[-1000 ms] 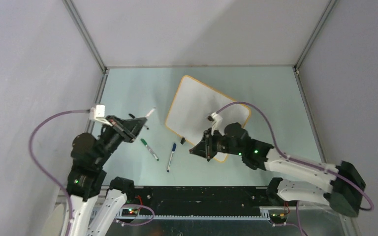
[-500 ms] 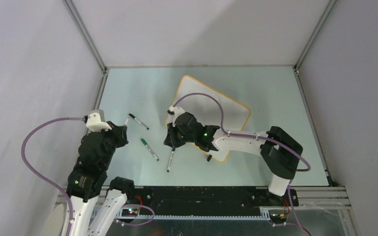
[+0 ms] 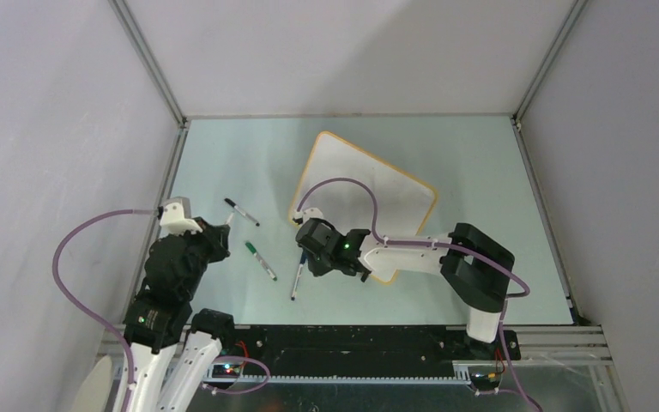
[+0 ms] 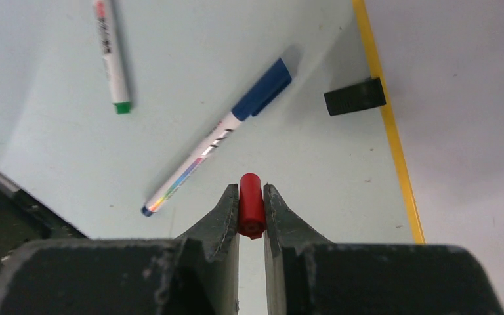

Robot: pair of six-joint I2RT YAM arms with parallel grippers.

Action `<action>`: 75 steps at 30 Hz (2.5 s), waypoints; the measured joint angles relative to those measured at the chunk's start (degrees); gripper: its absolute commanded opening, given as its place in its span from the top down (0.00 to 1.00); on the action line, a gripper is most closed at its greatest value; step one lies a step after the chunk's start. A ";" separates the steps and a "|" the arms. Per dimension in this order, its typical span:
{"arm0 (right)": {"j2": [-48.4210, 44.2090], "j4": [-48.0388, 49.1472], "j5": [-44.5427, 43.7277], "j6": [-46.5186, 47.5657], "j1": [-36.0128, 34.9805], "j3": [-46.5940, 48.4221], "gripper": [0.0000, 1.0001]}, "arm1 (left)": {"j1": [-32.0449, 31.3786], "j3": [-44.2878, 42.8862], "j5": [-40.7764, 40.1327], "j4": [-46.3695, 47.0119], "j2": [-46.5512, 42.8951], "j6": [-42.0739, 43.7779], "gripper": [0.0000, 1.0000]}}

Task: Write a sentence on the whiteboard
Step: Put down the pen cap at the center of the board, then adjust the whiteboard on the whiteboard stand.

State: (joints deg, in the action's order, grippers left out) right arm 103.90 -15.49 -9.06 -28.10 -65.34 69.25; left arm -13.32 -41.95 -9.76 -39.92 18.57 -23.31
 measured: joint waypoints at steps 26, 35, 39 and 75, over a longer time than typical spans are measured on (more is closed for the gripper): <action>-16.04 -1.68 -10.58 7.93 -3.69 -2.73 0.32 | 0.00 0.81 4.22 1.70 1.51 0.44 1.00; -48.50 3.19 -14.34 10.69 2.43 -20.65 0.36 | 0.00 0.96 4.46 1.79 1.03 0.44 1.00; -61.22 3.39 -13.09 9.77 10.56 -30.34 0.36 | 0.00 1.01 4.63 2.05 0.98 0.46 1.00; -68.98 30.51 25.35 1.01 43.82 -59.04 0.26 | -0.04 1.99 7.02 2.56 1.29 0.90 1.00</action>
State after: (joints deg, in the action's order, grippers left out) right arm 34.92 15.03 16.29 -27.09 -21.52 10.22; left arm -13.37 -39.97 -2.74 -37.36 19.86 -22.41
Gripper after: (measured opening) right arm 0.767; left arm 0.152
